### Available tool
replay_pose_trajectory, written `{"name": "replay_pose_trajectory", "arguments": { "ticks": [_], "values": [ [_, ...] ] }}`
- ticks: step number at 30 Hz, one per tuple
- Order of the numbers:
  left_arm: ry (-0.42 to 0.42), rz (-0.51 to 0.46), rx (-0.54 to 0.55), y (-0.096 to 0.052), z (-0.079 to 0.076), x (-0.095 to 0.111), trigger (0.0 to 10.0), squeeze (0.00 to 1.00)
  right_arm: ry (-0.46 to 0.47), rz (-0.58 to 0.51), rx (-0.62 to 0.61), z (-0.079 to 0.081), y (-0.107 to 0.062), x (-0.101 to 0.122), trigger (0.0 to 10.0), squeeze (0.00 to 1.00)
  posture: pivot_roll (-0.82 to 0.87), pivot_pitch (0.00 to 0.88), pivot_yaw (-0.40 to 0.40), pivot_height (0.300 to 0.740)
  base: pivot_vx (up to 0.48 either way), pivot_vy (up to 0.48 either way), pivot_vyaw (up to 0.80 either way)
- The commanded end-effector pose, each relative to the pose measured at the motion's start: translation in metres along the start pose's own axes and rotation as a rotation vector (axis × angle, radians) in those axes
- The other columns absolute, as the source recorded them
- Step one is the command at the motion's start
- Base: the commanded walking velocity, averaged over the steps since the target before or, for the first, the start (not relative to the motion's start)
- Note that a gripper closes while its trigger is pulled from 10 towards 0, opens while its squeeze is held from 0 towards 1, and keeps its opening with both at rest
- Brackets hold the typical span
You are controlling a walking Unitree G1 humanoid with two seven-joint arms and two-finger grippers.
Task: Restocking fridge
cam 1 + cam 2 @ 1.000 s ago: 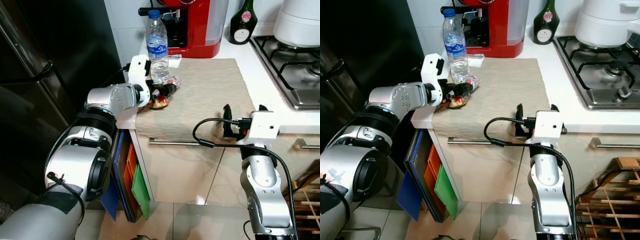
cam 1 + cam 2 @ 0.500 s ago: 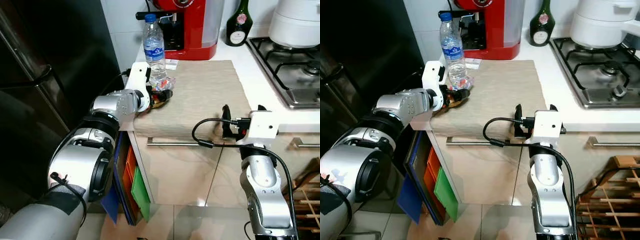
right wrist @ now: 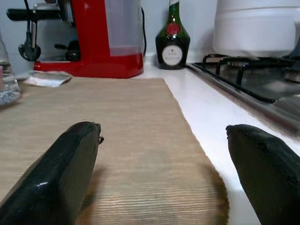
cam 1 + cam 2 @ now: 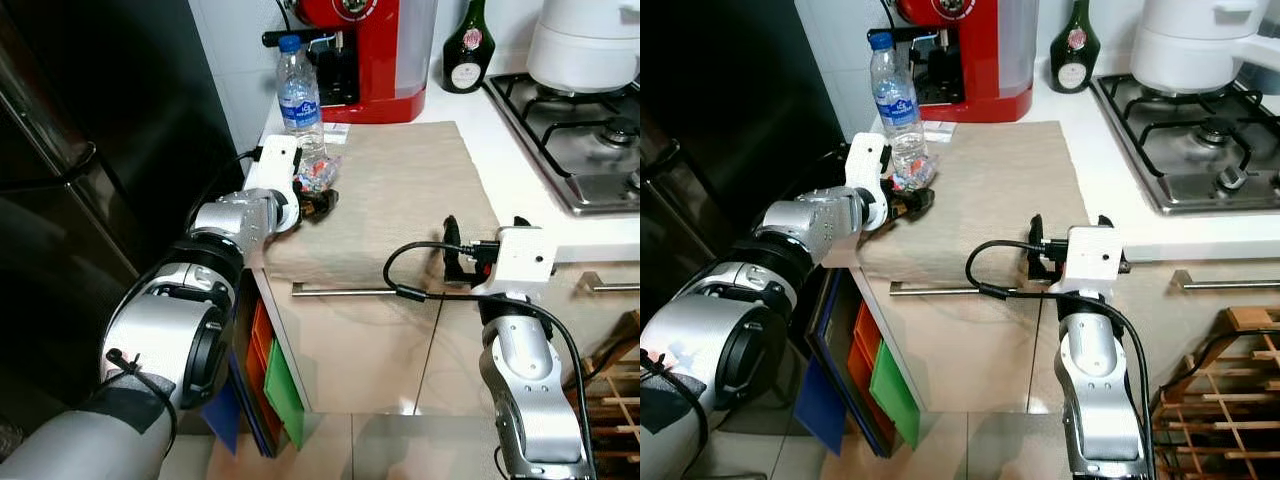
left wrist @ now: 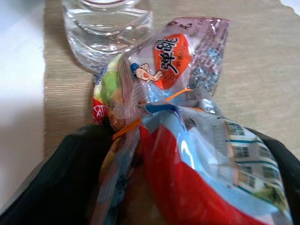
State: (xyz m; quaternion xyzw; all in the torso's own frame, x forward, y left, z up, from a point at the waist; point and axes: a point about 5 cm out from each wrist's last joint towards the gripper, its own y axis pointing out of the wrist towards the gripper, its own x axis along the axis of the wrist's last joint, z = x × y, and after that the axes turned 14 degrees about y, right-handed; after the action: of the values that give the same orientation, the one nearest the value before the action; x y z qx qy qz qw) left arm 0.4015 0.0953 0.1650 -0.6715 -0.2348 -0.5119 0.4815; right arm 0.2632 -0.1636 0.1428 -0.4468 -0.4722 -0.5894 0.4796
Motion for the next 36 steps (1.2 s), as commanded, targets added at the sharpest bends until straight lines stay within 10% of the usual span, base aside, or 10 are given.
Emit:
{"name": "replay_pose_trajectory", "arguments": {
  "ticks": [1, 3, 4, 21, 36],
  "values": [
    [-0.084, 0.170, -0.018, 0.003, -0.007, -0.048, 10.0, 0.00, 0.003, -0.020, 0.016, 0.006, 0.000, 0.006, 10.0, 0.00, -0.17, 0.033, 0.170, 0.740, 0.000, 0.000, 0.00],
    [-0.092, 0.176, -0.011, 0.003, -0.008, -0.052, 10.0, 0.00, 0.001, -0.018, 0.019, 0.006, 0.001, 0.006, 10.0, 0.00, -0.17, 0.033, 0.170, 0.740, 0.000, 0.000, 0.00],
    [-0.107, 0.180, -0.008, 0.004, -0.009, -0.056, 0.0, 0.00, -0.001, -0.017, 0.020, 0.005, 0.001, 0.006, 10.0, 0.00, -0.18, 0.034, 0.170, 0.740, 0.000, 0.000, 0.00],
    [-0.069, 0.188, 0.001, 0.005, -0.014, -0.080, 0.0, 0.00, 0.004, 0.003, 0.010, 0.005, 0.001, 0.002, 10.0, 0.00, -0.18, 0.038, 0.176, 0.740, 0.000, 0.000, 0.00],
    [0.034, -0.251, -0.205, -0.016, -0.028, 0.023, 0.0, 0.00, -0.007, 0.027, 0.024, -0.002, 0.013, -0.005, 10.0, 0.00, -0.15, 0.000, 0.130, 0.740, 0.000, 0.000, 0.00]
  ]
}}
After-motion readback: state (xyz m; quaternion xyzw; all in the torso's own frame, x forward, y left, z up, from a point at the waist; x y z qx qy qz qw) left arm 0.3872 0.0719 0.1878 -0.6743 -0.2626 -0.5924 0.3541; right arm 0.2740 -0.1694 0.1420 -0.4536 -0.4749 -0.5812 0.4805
